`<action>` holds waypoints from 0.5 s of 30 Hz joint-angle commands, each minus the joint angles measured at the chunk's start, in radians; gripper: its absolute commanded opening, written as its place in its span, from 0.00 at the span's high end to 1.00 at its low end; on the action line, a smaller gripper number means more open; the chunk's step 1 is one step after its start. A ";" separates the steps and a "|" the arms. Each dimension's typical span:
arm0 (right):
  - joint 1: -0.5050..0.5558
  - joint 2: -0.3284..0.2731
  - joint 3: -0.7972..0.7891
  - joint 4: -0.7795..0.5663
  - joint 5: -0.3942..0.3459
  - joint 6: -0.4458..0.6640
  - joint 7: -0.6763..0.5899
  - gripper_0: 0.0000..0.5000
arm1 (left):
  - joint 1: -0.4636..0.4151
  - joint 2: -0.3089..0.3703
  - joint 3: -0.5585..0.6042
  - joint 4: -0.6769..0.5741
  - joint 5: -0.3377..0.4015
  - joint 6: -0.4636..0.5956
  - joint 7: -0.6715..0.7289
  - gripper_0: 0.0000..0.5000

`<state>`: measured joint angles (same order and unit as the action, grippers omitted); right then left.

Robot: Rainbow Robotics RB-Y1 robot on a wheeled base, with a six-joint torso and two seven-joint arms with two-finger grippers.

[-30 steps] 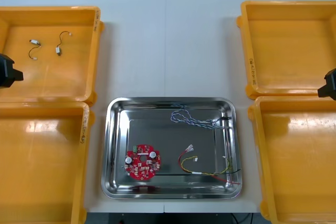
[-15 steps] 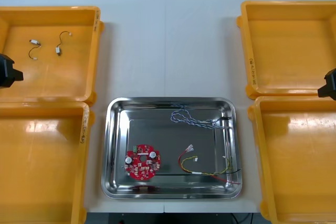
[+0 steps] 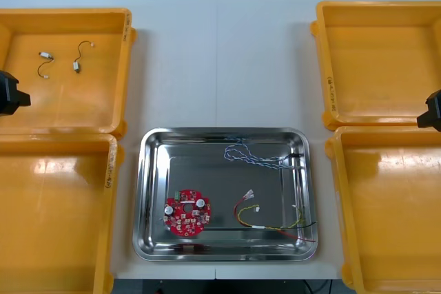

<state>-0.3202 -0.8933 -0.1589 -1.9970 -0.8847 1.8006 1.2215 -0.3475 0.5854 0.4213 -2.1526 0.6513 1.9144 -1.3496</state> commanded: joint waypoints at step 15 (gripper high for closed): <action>0.003 -0.041 -0.031 -0.022 0.000 -0.001 0.024 0.00 | 0.012 0.028 0.016 -0.006 -0.010 0.005 0.067 0.00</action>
<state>-0.3202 -0.8933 -0.1589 -1.9970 -0.8847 1.8006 1.2215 -0.3475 0.5854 0.4213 -2.1526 0.6513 1.9144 -1.3495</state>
